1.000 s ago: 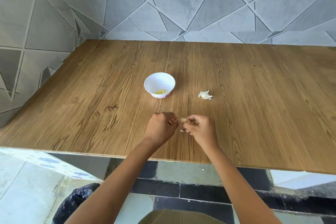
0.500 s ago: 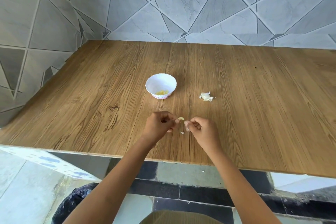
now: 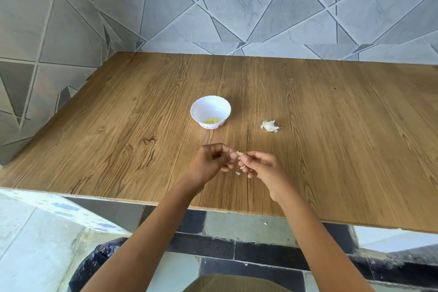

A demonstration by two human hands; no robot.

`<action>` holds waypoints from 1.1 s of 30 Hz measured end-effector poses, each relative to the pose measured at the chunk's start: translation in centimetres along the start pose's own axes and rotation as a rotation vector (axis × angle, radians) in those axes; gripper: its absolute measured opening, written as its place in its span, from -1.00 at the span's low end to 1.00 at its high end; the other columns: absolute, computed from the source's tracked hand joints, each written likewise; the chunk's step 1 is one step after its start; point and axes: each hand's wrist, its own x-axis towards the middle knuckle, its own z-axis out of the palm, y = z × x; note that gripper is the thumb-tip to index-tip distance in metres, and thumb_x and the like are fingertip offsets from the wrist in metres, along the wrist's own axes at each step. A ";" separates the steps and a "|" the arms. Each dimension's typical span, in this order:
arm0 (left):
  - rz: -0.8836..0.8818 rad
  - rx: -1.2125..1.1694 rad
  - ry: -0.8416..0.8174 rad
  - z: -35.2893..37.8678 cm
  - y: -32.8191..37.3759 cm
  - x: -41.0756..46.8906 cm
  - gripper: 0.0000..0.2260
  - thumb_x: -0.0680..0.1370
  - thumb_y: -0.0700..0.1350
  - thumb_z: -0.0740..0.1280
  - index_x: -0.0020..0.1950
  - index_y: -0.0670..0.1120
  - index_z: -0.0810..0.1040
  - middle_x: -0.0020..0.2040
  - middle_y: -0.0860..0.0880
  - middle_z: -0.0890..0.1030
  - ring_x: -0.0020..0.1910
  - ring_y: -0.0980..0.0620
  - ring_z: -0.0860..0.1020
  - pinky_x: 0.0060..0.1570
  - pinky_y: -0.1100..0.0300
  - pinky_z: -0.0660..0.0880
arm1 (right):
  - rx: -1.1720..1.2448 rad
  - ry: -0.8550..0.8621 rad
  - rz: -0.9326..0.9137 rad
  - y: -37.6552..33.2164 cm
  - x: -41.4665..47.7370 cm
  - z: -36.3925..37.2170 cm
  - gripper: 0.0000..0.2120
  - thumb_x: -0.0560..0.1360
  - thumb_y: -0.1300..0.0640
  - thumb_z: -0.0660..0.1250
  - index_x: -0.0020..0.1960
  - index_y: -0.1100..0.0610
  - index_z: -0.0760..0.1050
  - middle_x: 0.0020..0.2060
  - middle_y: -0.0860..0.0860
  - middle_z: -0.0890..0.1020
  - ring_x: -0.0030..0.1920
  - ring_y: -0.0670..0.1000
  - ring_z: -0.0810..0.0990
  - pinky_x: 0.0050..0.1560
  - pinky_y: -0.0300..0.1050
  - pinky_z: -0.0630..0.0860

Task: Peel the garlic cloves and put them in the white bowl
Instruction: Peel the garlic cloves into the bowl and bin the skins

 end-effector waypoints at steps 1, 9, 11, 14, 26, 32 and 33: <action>-0.014 -0.060 -0.014 0.1 0.0 -0.1 -0.92 0.55 -0.22 0.33 -0.09 -0.21 0.59 -0.28 -0.06 0.60 -0.31 0.12 0.56 -0.26 0.30 0.52 | 0.070 -0.011 0.045 -0.2 -0.1 0.1 -0.93 0.50 0.24 0.35 -0.11 0.14 0.61 -0.31 -0.03 0.66 -0.34 -0.13 0.53 -0.34 -0.31 0.46; -0.086 0.143 0.096 -0.2 -0.7 0.2 -0.93 0.52 -0.20 0.38 -0.07 -0.17 0.65 -0.31 0.04 0.60 -0.34 0.20 0.52 -0.28 0.42 0.46 | -0.165 0.128 -0.310 0.7 -0.4 -0.5 -0.80 0.42 0.32 0.43 -0.12 0.02 0.60 -0.28 -0.13 0.64 -0.28 -0.25 0.56 -0.24 -0.32 0.53; 0.035 0.526 0.110 -0.3 -0.9 0.2 -0.91 0.51 -0.14 0.40 -0.04 -0.11 0.69 -0.20 0.08 0.64 -0.29 0.27 0.51 -0.25 0.48 0.41 | -0.254 0.136 -0.357 1.0 -0.3 -0.8 -0.75 0.41 0.32 0.44 -0.13 -0.04 0.59 -0.29 -0.15 0.64 -0.26 -0.26 0.57 -0.20 -0.31 0.53; 0.110 0.765 0.146 0.2 -1.0 0.5 -0.81 0.50 -0.04 0.41 -0.12 -0.17 0.66 -0.08 -0.03 0.60 -0.18 0.04 0.56 -0.15 0.11 0.52 | -0.316 0.147 -0.369 1.5 -0.2 -1.0 -0.73 0.40 0.30 0.46 -0.14 -0.08 0.58 -0.26 -0.14 0.65 -0.24 -0.24 0.56 -0.14 -0.22 0.54; 0.311 0.562 0.091 0.4 0.0 0.4 -0.67 0.47 -0.45 0.27 0.10 -0.15 0.65 0.01 0.07 0.64 -0.03 0.30 0.56 -0.03 0.54 0.43 | -0.422 0.151 -0.398 1.8 0.0 -1.3 -0.87 0.41 0.26 0.46 -0.09 0.07 0.63 -0.24 -0.12 0.65 -0.25 -0.24 0.54 -0.19 -0.40 0.42; 0.254 0.486 0.104 -0.2 0.4 0.5 -0.88 0.43 -0.29 0.45 -0.08 -0.12 0.68 -0.23 0.12 0.65 -0.26 0.22 0.63 -0.18 0.39 0.52 | -0.434 0.126 -0.396 1.5 0.0 -0.4 -0.81 0.43 0.23 0.44 0.04 0.10 0.61 -0.14 -0.11 0.65 -0.15 -0.18 0.60 -0.10 -0.37 0.51; 0.238 0.489 0.157 -0.7 0.4 0.6 -0.91 0.43 -0.25 0.47 -0.11 -0.10 0.68 -0.25 0.14 0.64 -0.29 0.26 0.61 -0.22 0.44 0.48 | -0.489 0.146 -0.419 1.6 -0.1 -0.4 -0.76 0.44 0.20 0.44 0.11 0.13 0.59 -0.09 -0.07 0.65 -0.10 -0.14 0.61 -0.05 -0.35 0.52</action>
